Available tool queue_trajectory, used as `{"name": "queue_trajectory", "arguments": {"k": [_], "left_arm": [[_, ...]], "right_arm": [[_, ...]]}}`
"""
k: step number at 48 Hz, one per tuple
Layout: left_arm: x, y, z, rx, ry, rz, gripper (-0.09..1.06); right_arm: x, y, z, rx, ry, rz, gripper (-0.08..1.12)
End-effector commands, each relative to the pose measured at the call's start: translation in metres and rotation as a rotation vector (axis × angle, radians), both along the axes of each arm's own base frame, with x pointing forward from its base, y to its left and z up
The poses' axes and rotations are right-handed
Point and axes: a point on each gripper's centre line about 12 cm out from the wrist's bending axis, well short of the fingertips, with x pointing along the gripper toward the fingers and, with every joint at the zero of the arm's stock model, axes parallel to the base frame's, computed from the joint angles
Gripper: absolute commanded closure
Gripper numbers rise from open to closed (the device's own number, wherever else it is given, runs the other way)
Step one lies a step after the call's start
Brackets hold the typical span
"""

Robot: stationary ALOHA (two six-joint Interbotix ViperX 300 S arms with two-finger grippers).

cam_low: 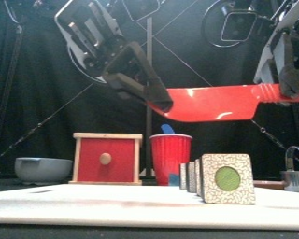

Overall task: Place sushi on board then cut the sushi with the knife then place the pieces on the plate
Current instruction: Cut the sushi into 4 pieces

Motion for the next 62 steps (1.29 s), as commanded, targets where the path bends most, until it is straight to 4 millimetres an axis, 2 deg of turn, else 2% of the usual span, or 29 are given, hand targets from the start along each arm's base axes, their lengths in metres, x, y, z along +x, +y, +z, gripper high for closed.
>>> {"name": "queue_trajectory", "arguments": {"k": [1,13,20,42,62], "left_arm": [[0.008,0.013,0.022,0.016,-0.069,0.012,0.54],[0.01,0.027,0.024,0.027,-0.077,0.036,0.22],[0.006,0.033,0.027,0.043,-0.084,0.038,0.13],[-0.017,0.059,0.023,0.032,-0.112,0.092,0.13],[-0.021,0.071,0.017,0.019,-0.126,0.127,0.13]], "right_arm": [[-0.006,-0.007,0.022,0.018,-0.071,-0.016,0.78],[-0.027,-0.014,0.019,0.048,-0.04,-0.024,0.78],[-0.042,-0.019,0.015,0.081,-0.004,-0.039,0.78],[-0.079,-0.056,0.013,0.097,-0.036,-0.162,0.78],[-0.103,-0.074,-0.006,0.09,0.13,-0.184,0.78]]}}
